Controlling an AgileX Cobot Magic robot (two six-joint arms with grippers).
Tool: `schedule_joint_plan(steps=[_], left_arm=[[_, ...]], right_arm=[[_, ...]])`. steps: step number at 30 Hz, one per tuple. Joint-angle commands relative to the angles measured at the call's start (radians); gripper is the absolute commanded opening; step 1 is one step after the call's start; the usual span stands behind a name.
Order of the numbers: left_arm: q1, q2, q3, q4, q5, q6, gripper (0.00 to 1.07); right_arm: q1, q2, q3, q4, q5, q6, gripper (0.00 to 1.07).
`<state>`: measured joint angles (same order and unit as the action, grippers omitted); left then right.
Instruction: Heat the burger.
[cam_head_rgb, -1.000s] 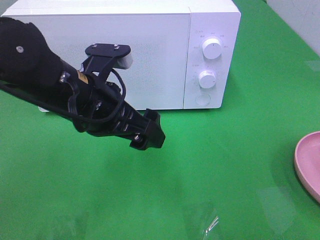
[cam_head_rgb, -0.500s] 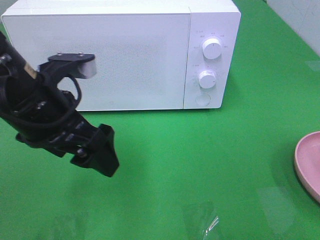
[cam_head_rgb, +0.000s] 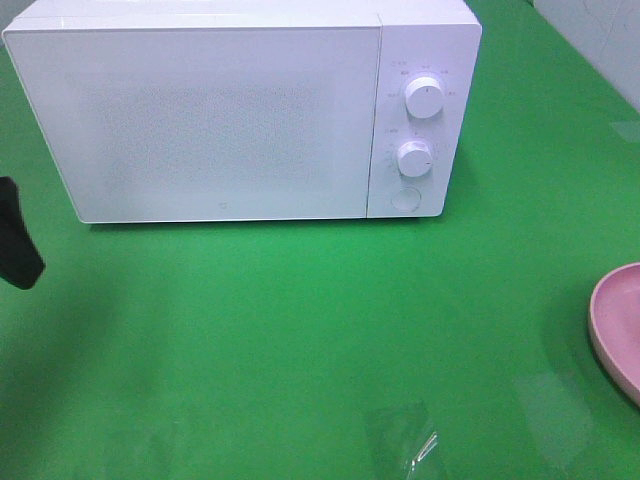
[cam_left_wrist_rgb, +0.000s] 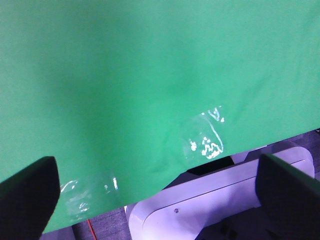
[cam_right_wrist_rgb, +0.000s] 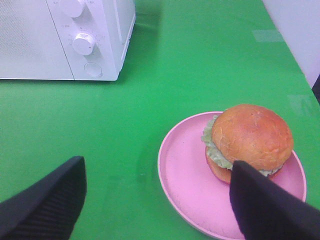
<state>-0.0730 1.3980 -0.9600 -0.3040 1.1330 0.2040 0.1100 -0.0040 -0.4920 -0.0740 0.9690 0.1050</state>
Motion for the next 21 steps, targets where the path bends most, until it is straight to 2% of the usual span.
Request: schedule_joint_plan(steps=[1,2,4,9,13,18,21], left_arm=[[0.033,-0.017,0.002,0.018,0.04,0.01,0.99],[0.033,-0.017,0.002,0.018,0.04,0.01,0.99],[0.096,-0.1,0.027,0.091,0.079,0.015,0.99],[0.103,-0.181,0.071,0.099,0.052,0.0,0.99],[0.103,-0.372,0.199,0.119,-0.01,-0.017,0.99],[0.103,-0.473,0.256,0.137,-0.034,-0.017,0.99],[0.103,-0.587,0.323,0.158,-0.07,-0.017,0.99]], right_arm=[[-0.005,-0.027,-0.001,0.001,-0.008,-0.001,0.76],[-0.005,-0.027,-0.001,0.001,-0.008,-0.001,0.76],[-0.005,-0.027,-0.001,0.001,-0.008,-0.001,0.76],[-0.005,-0.027,-0.001,0.001,-0.008,-0.001,0.76],[-0.005,-0.027,-0.001,0.001,-0.008,-0.001,0.76],[-0.005,-0.027,-0.001,0.001,-0.008,-0.001,0.76],[-0.005,-0.027,-0.001,0.001,-0.008,-0.001,0.76]])
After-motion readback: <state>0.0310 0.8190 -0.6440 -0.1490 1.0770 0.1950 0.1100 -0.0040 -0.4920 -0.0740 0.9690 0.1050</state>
